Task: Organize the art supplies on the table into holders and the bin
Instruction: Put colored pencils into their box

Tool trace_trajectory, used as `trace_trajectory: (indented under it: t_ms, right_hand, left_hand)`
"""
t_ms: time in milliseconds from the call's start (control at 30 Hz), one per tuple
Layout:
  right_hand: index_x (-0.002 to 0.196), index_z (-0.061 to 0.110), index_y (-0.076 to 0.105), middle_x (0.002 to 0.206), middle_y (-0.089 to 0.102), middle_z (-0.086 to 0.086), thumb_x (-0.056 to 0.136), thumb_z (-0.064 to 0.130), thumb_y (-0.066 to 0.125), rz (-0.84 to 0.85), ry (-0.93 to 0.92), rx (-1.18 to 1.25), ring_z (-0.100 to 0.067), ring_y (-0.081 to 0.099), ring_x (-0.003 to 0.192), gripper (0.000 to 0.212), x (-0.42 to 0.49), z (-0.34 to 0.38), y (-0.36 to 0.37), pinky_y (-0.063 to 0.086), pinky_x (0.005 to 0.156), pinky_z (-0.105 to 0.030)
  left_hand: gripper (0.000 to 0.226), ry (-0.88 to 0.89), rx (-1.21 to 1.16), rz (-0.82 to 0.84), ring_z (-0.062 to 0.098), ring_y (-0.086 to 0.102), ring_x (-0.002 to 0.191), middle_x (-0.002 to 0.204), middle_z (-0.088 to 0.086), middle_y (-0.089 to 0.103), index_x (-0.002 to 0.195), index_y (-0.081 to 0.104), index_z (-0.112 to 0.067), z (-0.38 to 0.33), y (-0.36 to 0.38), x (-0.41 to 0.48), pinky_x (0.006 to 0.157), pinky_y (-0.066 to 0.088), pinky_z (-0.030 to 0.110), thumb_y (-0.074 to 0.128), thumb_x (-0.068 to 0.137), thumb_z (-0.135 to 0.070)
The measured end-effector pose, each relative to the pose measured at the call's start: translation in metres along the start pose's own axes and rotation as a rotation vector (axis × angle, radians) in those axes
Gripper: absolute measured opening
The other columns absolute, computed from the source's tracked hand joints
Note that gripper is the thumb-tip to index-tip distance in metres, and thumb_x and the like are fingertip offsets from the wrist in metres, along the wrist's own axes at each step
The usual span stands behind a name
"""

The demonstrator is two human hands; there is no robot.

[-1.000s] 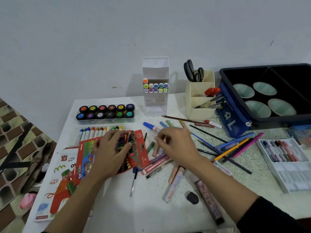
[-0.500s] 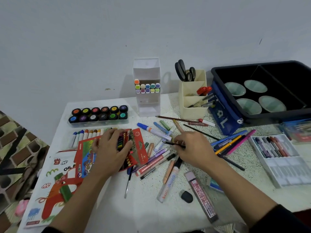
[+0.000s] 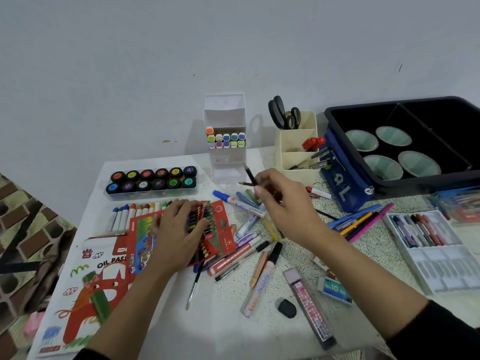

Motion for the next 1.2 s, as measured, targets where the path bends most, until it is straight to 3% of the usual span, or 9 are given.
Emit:
trace_trajectory:
  t_ms: [233, 400, 467, 567, 667, 767, 900, 1033, 1200]
  right_hand:
    - [0.104, 0.014, 0.042, 0.092, 0.075, -0.012, 0.103, 0.005, 0.050, -0.102, 0.344, 0.654, -0.031, 0.071, 0.073, 0.013, 0.000, -0.017, 0.024, 0.057, 0.066, -0.041]
    - [0.106, 0.006, 0.046, 0.097, 0.073, -0.026, 0.095, -0.010, 0.056, -0.004, 0.598, 0.859, -0.038, 0.074, 0.085, 0.021, -0.021, -0.040, 0.051, 0.062, 0.074, -0.036]
    - [0.101, -0.002, 0.058, 0.091, 0.074, -0.024, 0.090, -0.010, 0.064, 0.011, 0.589, 0.747, -0.032, 0.075, 0.080, 0.014, -0.022, -0.046, 0.051, 0.061, 0.069, -0.031]
    - [0.092, 0.010, 0.075, 0.076, 0.074, -0.008, 0.084, 0.007, 0.078, 0.015, 0.464, 0.404, -0.018, 0.067, 0.061, 0.009, -0.013, -0.045, 0.042, 0.055, 0.057, -0.028]
    - [0.088, 0.018, 0.080, 0.073, 0.070, 0.009, 0.080, 0.014, 0.084, 0.033, 0.310, 0.141, 0.001, 0.062, 0.062, 0.010, 0.001, -0.038, 0.034, 0.049, 0.062, -0.012]
    - [0.089, 0.021, 0.082, 0.076, 0.071, 0.014, 0.080, 0.019, 0.084, 0.112, 0.258, -0.051, 0.001, 0.063, 0.069, 0.009, 0.008, -0.039, 0.028, 0.045, 0.063, -0.007]
    - [0.085, 0.022, 0.082, 0.076, 0.072, 0.009, 0.079, 0.021, 0.086, 0.134, 0.248, -0.115, -0.003, 0.063, 0.069, 0.007, 0.007, -0.047, 0.032, 0.052, 0.067, -0.017]
    - [0.091, 0.023, 0.082, 0.081, 0.075, 0.010, 0.080, 0.027, 0.084, 0.217, 0.039, -0.173, -0.001, 0.059, 0.065, 0.012, 0.006, -0.035, 0.057, 0.047, 0.066, -0.019]
    - [0.102, 0.024, 0.080, 0.102, 0.062, 0.004, 0.089, 0.011, 0.068, 0.312, -0.160, -0.260, -0.011, 0.059, 0.091, 0.022, 0.006, -0.019, 0.087, 0.052, 0.080, -0.034]
  left_hand:
    - [0.040, 0.010, -0.064, 0.033, 0.016, 0.031, 0.143, 0.147, -0.006, 0.043, 0.126, 0.048, -0.045, 0.006, -0.003, 0.002, 0.120, 0.007, 0.053, 0.036, 0.088, -0.055]
    - [0.048, 0.014, -0.047, 0.052, 0.012, 0.024, 0.145, 0.149, -0.007, 0.039, 0.130, 0.049, -0.042, 0.005, -0.004, 0.001, 0.121, 0.001, 0.048, 0.034, 0.088, -0.058]
    - [0.052, 0.018, -0.015, 0.069, 0.013, 0.023, 0.146, 0.150, -0.007, 0.037, 0.132, 0.048, -0.041, 0.004, -0.004, 0.001, 0.122, 0.000, 0.048, 0.033, 0.087, -0.061]
    - [0.054, 0.026, 0.005, 0.091, 0.015, 0.026, 0.145, 0.150, -0.006, 0.037, 0.132, 0.046, -0.043, 0.004, -0.003, 0.002, 0.122, 0.000, 0.048, 0.034, 0.085, -0.066]
    - [0.054, 0.025, 0.009, 0.103, 0.016, 0.026, 0.145, 0.151, -0.005, 0.036, 0.132, 0.045, -0.045, 0.005, -0.002, 0.002, 0.122, -0.001, 0.048, 0.033, 0.084, -0.068]
    - [0.044, 0.035, -0.006, 0.107, 0.013, 0.025, 0.144, 0.150, -0.007, 0.035, 0.126, 0.040, -0.051, 0.004, -0.002, 0.001, 0.122, -0.002, 0.047, 0.034, 0.085, -0.066]
    - [0.050, 0.048, 0.005, 0.101, 0.011, 0.027, 0.142, 0.149, -0.008, 0.035, 0.131, 0.043, -0.046, 0.003, -0.002, 0.002, 0.121, -0.001, 0.047, 0.035, 0.086, -0.065]
    - [0.052, 0.040, -0.003, 0.096, 0.009, 0.028, 0.139, 0.147, -0.009, 0.036, 0.132, 0.045, -0.044, 0.001, -0.002, 0.003, 0.121, 0.000, 0.046, 0.034, 0.086, -0.065]
    - [0.035, 0.059, -0.056, 0.102, 0.004, 0.034, 0.128, 0.131, -0.020, 0.037, 0.121, 0.041, -0.052, -0.002, -0.006, 0.005, 0.120, 0.006, 0.048, 0.035, 0.088, -0.062]
Point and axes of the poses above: each hand's wrist, its own x-axis towards the middle knuckle, its own y-axis out of the palm, z = x × y, the point moved 4 cm from there along x, towards the middle knuckle
